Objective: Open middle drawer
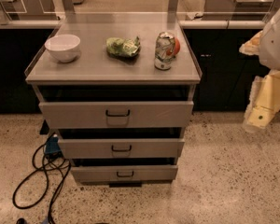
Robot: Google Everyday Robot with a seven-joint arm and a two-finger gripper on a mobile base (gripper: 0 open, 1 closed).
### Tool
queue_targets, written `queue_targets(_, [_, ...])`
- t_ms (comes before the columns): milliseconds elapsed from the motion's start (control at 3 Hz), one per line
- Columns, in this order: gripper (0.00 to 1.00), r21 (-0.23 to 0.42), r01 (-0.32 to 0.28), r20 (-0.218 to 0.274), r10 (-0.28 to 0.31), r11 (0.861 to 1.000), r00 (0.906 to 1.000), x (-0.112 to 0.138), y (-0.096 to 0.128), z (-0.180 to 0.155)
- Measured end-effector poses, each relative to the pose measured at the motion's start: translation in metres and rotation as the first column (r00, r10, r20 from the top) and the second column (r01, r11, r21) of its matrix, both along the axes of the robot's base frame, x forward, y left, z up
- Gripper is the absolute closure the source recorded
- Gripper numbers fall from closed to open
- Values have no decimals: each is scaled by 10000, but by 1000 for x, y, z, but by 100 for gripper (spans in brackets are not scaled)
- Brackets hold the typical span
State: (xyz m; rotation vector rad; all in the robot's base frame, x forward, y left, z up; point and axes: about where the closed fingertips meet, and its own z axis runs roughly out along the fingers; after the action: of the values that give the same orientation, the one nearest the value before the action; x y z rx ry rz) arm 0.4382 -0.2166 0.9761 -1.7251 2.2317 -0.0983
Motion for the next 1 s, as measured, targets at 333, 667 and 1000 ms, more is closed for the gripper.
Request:
queue_targets(333, [0,-20,-94,68,95,10000,9999,0,3,0])
queue_targets(667, [0,198,-671,480,661,9975,9967,-3,15,-15])
queue_targets(1000, [0,965,-1940,1109,1832,9762,9768,-32,51,-50])
